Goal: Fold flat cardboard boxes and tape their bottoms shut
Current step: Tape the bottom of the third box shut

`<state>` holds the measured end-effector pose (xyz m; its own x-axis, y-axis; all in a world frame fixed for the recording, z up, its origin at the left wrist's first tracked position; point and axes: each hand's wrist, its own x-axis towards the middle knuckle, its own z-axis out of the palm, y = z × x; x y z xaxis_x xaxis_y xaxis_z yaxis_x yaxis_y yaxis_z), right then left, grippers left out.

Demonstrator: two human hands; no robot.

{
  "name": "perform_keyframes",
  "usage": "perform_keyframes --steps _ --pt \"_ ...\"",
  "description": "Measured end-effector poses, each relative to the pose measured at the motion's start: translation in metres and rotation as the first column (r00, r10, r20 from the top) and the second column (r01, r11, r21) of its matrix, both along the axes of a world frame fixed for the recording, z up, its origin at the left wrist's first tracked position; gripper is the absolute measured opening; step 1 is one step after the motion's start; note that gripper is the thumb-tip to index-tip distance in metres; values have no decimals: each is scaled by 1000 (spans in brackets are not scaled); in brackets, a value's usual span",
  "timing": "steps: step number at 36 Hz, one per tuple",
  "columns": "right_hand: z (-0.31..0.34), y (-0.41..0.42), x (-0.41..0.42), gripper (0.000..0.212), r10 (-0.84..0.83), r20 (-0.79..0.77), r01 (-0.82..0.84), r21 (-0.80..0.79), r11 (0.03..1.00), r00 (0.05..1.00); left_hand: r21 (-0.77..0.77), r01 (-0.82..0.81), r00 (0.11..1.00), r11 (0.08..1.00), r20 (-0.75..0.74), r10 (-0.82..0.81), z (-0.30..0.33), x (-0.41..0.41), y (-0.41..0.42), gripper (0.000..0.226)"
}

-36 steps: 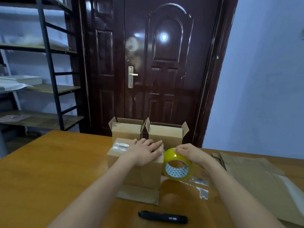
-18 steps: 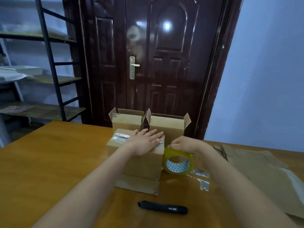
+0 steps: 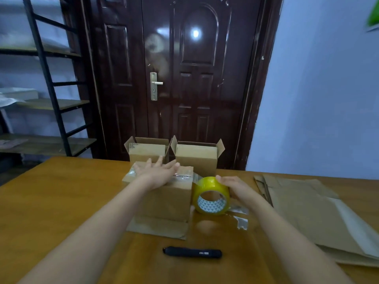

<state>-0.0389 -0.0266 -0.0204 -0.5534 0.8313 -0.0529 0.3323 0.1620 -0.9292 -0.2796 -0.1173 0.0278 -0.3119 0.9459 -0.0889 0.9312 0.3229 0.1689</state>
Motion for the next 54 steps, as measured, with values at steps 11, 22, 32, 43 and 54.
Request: perform_keyframes --steps 11,22,32,43,54 --pt "44 6 -8 47 -76 573 -102 273 957 816 51 -21 997 998 -79 25 -9 4 0 54" --pt "11 -12 4 51 -246 117 189 363 912 962 59 -26 995 998 -95 31 -6 11 -3 57" --pt "19 -21 13 20 -463 35 338 637 693 886 41 -34 994 999 -98 38 -4 12 -3 58" --pt "-2 -118 -14 30 301 632 -565 268 780 714 39 -14 995 999 -98 18 -3 11 -4 57" --pt "-38 -120 -15 22 183 497 -412 401 819 848 245 594 794 767 -330 -510 3 24 3 70"
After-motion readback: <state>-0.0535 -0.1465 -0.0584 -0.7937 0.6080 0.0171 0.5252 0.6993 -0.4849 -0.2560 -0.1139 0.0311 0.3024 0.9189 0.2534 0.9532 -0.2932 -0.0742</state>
